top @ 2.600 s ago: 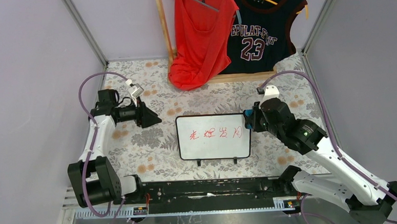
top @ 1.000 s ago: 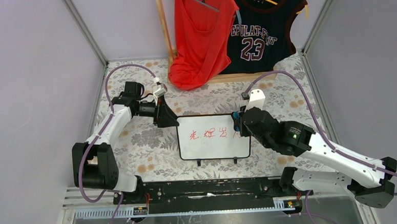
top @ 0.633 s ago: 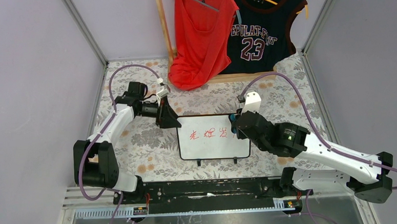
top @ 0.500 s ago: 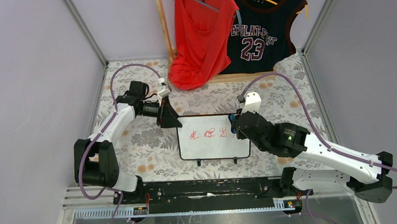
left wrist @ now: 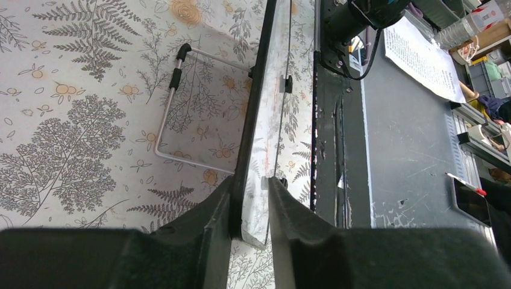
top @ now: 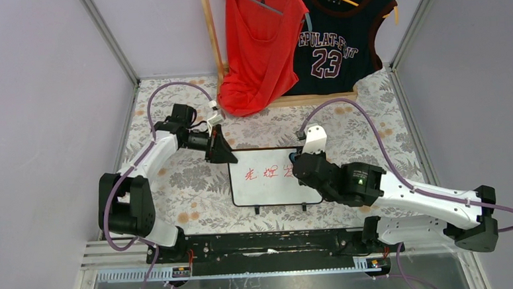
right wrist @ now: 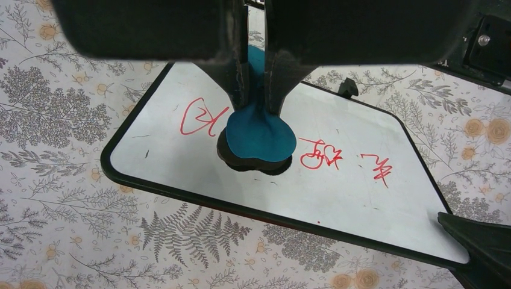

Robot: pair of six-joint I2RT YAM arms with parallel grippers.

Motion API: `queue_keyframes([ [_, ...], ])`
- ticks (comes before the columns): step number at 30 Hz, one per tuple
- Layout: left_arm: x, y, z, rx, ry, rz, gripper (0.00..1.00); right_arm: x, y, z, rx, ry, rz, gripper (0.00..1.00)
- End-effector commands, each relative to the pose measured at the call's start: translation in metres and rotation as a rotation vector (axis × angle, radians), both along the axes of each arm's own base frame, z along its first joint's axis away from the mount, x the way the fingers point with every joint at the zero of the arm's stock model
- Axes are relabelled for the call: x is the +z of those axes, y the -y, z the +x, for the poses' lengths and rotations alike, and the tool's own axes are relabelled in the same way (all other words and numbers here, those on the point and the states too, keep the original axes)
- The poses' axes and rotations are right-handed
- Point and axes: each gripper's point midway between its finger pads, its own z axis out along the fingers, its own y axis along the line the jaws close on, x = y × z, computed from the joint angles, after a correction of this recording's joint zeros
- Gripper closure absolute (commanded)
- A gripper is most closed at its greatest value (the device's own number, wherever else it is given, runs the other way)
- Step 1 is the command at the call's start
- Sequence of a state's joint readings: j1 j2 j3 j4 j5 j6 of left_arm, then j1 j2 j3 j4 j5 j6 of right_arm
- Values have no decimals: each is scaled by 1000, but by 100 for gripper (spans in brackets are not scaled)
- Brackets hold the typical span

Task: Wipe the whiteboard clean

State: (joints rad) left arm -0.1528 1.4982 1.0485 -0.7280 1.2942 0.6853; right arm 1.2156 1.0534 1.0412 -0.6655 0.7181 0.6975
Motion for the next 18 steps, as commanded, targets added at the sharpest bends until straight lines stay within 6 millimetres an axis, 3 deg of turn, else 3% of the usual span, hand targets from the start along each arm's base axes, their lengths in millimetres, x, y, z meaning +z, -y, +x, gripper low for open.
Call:
queue_keyframes([
  [1, 10, 5, 0, -28, 28, -27, 78, 5, 2, 4, -50, 36, 31, 100],
  [7, 8, 6, -2, -34, 22, -25, 99, 5, 8, 2, -60, 40, 59, 100],
  [18, -9, 3, -6, -71, 6, 5, 100, -7, 16, 4, -96, 50, 16, 100],
])
